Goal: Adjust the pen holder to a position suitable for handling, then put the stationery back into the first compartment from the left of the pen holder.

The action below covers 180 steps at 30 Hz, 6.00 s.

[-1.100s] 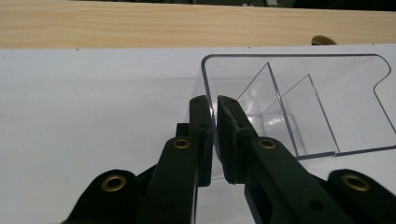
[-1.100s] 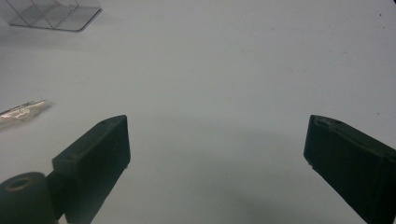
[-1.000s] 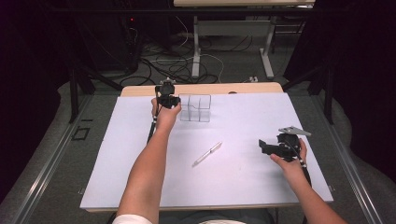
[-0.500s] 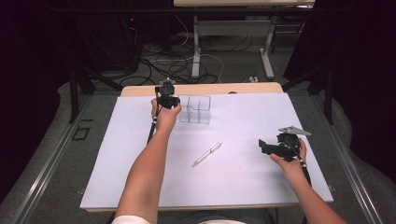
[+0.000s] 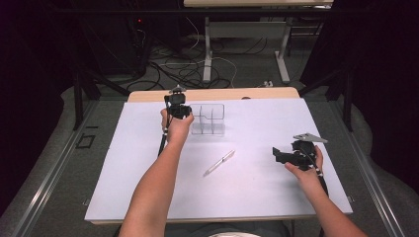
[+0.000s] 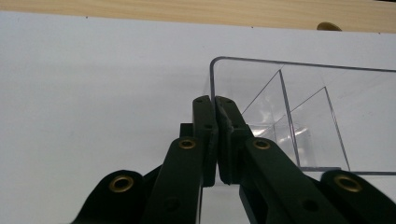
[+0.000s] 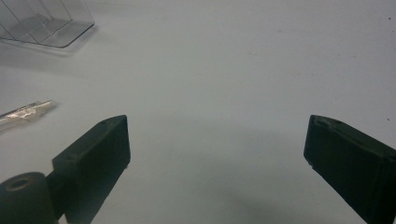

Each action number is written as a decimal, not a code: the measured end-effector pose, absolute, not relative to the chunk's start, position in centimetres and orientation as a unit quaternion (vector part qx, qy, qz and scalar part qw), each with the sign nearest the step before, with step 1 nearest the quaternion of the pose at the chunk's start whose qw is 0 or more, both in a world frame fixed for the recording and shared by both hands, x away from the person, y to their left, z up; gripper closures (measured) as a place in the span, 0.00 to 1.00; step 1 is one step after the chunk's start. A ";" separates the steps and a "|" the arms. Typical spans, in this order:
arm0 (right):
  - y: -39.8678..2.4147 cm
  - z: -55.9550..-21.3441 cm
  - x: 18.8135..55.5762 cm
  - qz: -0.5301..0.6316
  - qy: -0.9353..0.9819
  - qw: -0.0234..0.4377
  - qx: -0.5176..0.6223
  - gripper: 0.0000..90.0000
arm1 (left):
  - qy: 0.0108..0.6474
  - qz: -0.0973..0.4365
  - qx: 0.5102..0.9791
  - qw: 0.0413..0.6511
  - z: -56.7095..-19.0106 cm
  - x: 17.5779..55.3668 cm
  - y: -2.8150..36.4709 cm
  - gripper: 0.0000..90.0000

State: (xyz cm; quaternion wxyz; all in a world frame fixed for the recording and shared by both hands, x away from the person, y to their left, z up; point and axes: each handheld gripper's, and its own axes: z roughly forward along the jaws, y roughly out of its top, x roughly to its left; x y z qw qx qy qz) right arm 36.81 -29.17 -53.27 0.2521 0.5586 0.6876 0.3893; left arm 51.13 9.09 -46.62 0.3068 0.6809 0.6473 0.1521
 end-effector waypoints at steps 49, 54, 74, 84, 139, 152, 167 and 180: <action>-29.0 -53.3 36.9 0.388 0.692 0.250 0.554 0.08 | 0.660 0.106 0.669 0.326 -46.7 49.0 6.0 0.94; -29.0 -53.3 36.9 0.388 0.692 0.250 0.554 0.08 | 0.654 0.098 0.670 0.337 -46.7 49.0 6.4 0.91; -29.1 -53.3 36.8 0.389 0.692 0.253 0.553 0.08 | 0.628 0.088 0.679 0.370 -46.0 48.0 8.1 0.75; -29.1 -53.2 36.8 0.388 0.693 0.255 0.552 0.08 | 0.613 0.095 0.673 0.404 -45.4 46.7 9.4 0.63; -28.9 -53.2 36.7 0.386 0.698 0.252 0.549 0.08 | 0.437 0.157 0.760 0.455 -48.3 38.7 13.5 0.11; -28.6 -53.1 36.7 0.387 0.702 0.255 0.541 0.08 | 0.430 0.169 0.767 0.446 -49.1 38.0 12.8 0.11; -28.6 -53.1 36.7 0.382 0.707 0.260 0.536 0.12 | 0.401 0.157 0.802 0.414 -49.3 37.6 11.4 0.21; -28.5 -53.1 36.6 0.378 0.713 0.261 0.530 0.14 | 0.386 0.142 0.824 0.390 -50.1 37.3 9.6 0.37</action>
